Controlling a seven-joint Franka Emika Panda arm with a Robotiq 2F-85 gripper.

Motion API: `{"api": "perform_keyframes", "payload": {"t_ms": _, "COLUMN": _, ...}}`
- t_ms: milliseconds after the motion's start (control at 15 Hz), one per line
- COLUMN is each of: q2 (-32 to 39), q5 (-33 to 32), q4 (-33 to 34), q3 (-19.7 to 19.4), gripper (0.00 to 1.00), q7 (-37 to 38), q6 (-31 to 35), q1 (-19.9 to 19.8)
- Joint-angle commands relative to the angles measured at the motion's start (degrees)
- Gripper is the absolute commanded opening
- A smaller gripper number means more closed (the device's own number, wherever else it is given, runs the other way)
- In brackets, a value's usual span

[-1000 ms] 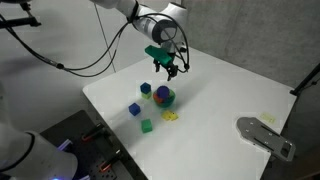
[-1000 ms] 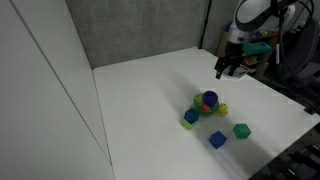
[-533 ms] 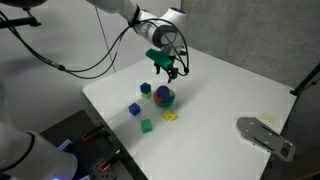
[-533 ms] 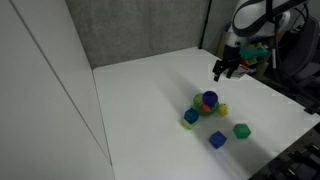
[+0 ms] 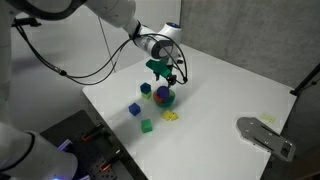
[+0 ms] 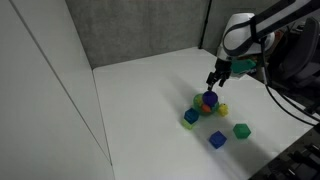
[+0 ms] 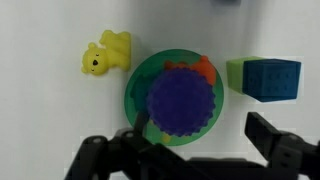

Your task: Remove the purple ball from the green bowl and put it on top of the blue block that is stacked on the light green block

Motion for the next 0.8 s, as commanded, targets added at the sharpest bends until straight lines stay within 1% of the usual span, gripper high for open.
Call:
{"api": "perform_keyframes", "payload": {"t_ms": 0, "q2": 3.02, "q5": -2.61, "q4": 1.13, "q3": 0.12, "gripper": 1.00, "q7": -0.65, "q6": 2.77, "q1": 0.55}}
{"api": "perform_keyframes", "payload": {"t_ms": 333, "q2": 6.00, "q5": -6.31, "q4": 1.30, "q3": -0.33, "gripper": 1.00, "q7": -0.16, "q6": 5.56, "q1": 1.39}}
{"api": "perform_keyframes", "payload": {"t_ms": 733, "q2": 7.80, "q5": -7.74, "q4": 1.11, "q3": 0.24, "gripper": 1.00, "q7": -0.59, "q6": 8.54, "q1": 1.47}}
